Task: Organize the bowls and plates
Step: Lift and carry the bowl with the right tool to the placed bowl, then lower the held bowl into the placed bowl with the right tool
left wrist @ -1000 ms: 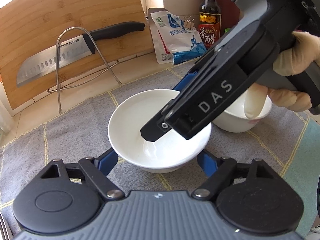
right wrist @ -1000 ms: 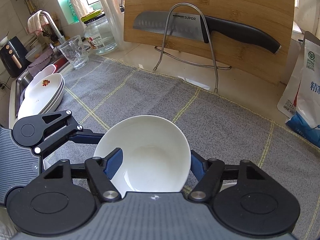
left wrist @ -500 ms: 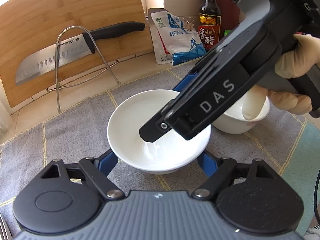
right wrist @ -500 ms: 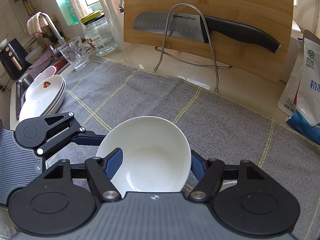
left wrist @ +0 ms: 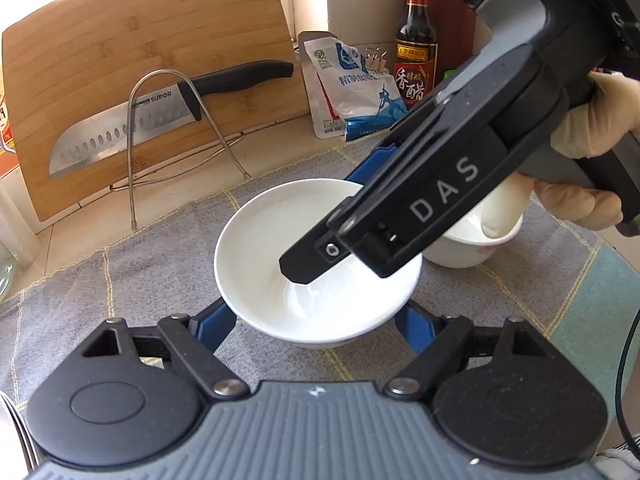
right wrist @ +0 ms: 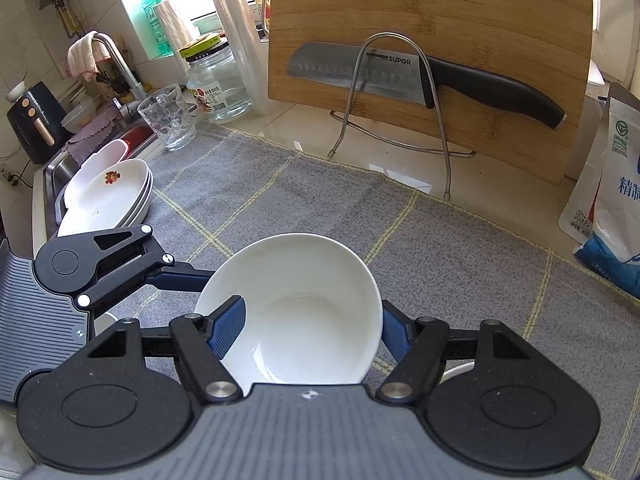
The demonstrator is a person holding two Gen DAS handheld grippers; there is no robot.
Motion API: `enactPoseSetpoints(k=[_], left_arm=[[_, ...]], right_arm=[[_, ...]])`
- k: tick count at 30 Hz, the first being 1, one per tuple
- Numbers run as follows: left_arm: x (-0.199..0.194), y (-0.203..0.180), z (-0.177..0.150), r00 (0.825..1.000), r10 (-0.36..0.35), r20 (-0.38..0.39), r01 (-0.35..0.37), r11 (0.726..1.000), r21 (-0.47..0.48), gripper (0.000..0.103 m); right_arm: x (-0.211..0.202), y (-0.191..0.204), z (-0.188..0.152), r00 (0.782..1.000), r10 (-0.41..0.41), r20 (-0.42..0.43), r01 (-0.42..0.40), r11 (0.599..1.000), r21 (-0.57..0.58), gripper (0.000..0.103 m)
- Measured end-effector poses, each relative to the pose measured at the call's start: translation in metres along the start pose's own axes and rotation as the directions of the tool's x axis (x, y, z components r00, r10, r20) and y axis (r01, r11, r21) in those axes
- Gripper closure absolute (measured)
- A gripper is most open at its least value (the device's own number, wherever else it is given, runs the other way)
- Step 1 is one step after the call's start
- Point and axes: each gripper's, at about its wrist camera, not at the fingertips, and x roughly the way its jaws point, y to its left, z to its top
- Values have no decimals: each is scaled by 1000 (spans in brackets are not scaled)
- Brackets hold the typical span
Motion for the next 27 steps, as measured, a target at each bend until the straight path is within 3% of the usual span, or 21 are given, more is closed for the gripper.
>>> enactPoseSetpoints(k=[27], left_arm=[[-74,16,-31,999,-26,39,25,999,22,18]], right_arm=[[-28,74,-6,999,-7,49,8,1000,-3,26]])
